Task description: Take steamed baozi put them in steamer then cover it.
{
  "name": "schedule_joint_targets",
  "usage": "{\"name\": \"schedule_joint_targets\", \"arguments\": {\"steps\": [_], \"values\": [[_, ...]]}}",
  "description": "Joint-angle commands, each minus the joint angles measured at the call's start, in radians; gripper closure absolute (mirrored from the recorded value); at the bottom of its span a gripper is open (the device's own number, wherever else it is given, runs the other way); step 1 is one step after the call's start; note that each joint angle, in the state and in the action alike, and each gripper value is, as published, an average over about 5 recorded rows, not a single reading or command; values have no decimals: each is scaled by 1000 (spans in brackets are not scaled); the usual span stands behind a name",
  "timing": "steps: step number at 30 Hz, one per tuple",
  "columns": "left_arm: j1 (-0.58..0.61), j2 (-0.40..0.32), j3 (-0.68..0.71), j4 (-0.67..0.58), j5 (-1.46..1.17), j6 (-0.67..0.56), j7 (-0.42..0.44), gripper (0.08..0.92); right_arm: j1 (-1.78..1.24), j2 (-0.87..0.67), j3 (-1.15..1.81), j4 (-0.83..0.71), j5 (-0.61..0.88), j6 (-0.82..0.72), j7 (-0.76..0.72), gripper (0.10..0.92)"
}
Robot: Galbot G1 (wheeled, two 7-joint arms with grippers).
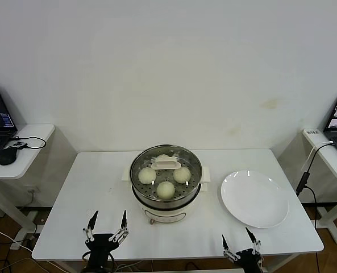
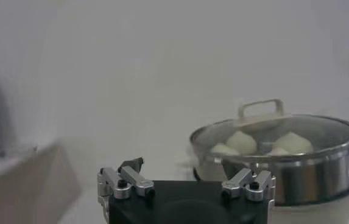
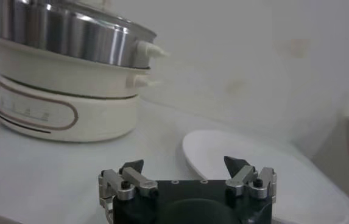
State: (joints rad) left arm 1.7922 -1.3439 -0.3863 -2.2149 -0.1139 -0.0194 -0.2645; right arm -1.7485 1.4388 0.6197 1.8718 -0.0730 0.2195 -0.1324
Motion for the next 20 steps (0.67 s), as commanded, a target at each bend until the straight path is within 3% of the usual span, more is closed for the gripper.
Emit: {"name": "schedule_joint_targets", "arguments": {"steps": [1, 20], "values": [[66, -60, -19, 2, -193, -51, -19, 177, -21, -16, -5, 58, 94, -53, -48, 203], [77, -64, -44, 108, -41, -81, -2, 177, -50, -27, -3, 143, 144, -112, -49, 203]]}}
